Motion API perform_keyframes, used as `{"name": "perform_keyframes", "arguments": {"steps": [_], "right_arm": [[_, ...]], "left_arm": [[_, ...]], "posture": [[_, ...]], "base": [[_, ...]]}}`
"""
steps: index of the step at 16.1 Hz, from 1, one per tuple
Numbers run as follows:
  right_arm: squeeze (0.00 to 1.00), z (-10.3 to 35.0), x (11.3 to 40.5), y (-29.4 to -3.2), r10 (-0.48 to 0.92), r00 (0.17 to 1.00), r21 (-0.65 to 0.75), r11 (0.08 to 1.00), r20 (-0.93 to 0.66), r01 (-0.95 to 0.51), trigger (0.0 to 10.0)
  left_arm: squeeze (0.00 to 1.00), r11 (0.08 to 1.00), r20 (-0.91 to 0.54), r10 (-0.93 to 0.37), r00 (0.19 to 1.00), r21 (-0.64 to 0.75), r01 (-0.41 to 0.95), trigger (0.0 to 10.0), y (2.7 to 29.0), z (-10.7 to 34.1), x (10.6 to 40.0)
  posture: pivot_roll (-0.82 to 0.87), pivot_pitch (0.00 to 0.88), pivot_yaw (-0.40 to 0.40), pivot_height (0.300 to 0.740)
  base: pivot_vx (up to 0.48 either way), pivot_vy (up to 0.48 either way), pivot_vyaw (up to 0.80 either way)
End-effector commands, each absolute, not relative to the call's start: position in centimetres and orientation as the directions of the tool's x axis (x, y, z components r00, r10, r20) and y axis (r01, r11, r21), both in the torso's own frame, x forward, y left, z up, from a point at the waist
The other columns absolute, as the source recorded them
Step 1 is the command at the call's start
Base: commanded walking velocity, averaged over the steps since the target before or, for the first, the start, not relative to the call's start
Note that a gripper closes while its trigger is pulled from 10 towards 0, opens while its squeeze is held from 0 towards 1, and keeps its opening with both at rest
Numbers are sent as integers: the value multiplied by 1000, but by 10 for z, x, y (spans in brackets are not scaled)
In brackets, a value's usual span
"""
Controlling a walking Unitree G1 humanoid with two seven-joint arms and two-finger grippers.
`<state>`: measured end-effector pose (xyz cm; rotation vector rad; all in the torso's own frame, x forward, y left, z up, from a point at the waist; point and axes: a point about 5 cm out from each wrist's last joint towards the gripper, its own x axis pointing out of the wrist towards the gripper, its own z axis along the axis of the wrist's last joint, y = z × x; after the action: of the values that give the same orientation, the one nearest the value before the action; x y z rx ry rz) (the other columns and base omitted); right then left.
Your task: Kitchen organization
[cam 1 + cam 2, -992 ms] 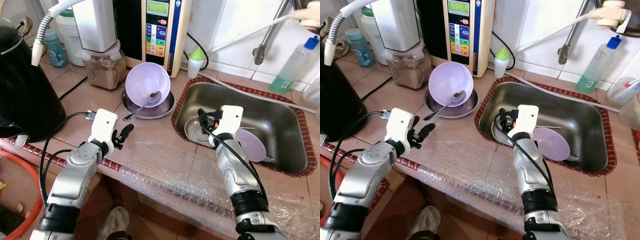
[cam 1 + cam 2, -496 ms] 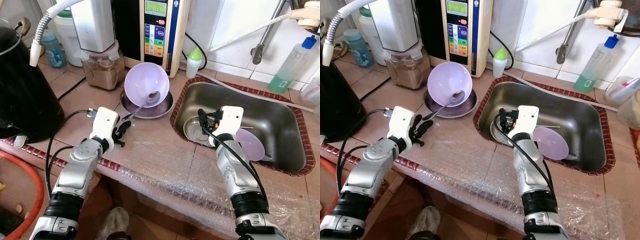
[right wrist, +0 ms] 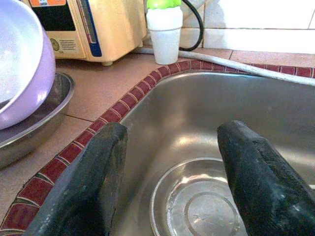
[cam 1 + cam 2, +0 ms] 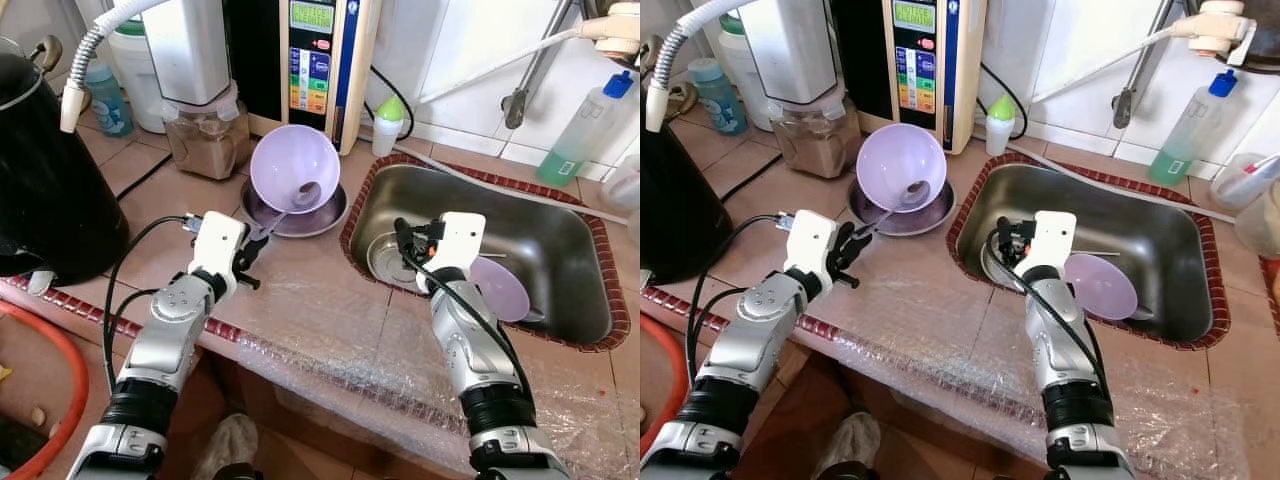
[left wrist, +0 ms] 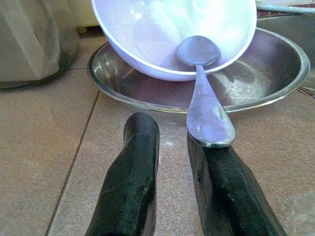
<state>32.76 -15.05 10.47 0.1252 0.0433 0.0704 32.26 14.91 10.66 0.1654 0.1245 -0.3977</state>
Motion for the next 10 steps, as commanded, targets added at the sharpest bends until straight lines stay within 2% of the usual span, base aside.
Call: {"name": "perform_keyframes", "arguments": {"steps": [1, 3, 5, 6, 7, 8, 10], "right_arm": [[0, 108, 328, -152, 77, 997, 123, 990, -32, -73, 10000], [0, 109, 329, -151, 79, 996, 122, 990, -30, -75, 10000], [0, 109, 329, -151, 77, 997, 121, 990, -29, -73, 10000], [0, 109, 329, -151, 75, 997, 121, 990, -29, -71, 10000], [0, 109, 329, -152, 73, 997, 122, 990, -29, -69, 10000], [0, 109, 329, -152, 71, 997, 122, 990, -29, -67, 10000], [0, 108, 328, -153, 67, 997, 122, 991, -31, -63, 10000]], "left_arm": [[0, 906, -130, -379, 916, 147, 396, 10000, 146, 111, 327], [0, 906, -125, -379, 917, 149, 395, 10000, 145, 111, 329], [0, 908, -115, -378, 918, 148, 393, 3529, 145, 111, 331], [0, 910, -109, -374, 921, 150, 387, 1882, 146, 112, 332], [0, 911, -102, -370, 923, 154, 382, 667, 146, 112, 333], [0, 914, -94, -367, 925, 151, 378, 0, 147, 112, 333], [0, 920, -78, -352, 933, 155, 360, 0, 148, 114, 335]], "posture": [[7, 0, -27, 740], [7, 0, -27, 740], [4, 0, -26, 740], [3, 0, -23, 740], [3, 0, -22, 740], [2, 0, -20, 740], [2, 0, -20, 740]], "base": [[0, 0, 0], [0, 0, 0], [0, 0, 0], [0, 0, 0], [0, 0, 0], [0, 0, 0], [0, 0, 0]]}}
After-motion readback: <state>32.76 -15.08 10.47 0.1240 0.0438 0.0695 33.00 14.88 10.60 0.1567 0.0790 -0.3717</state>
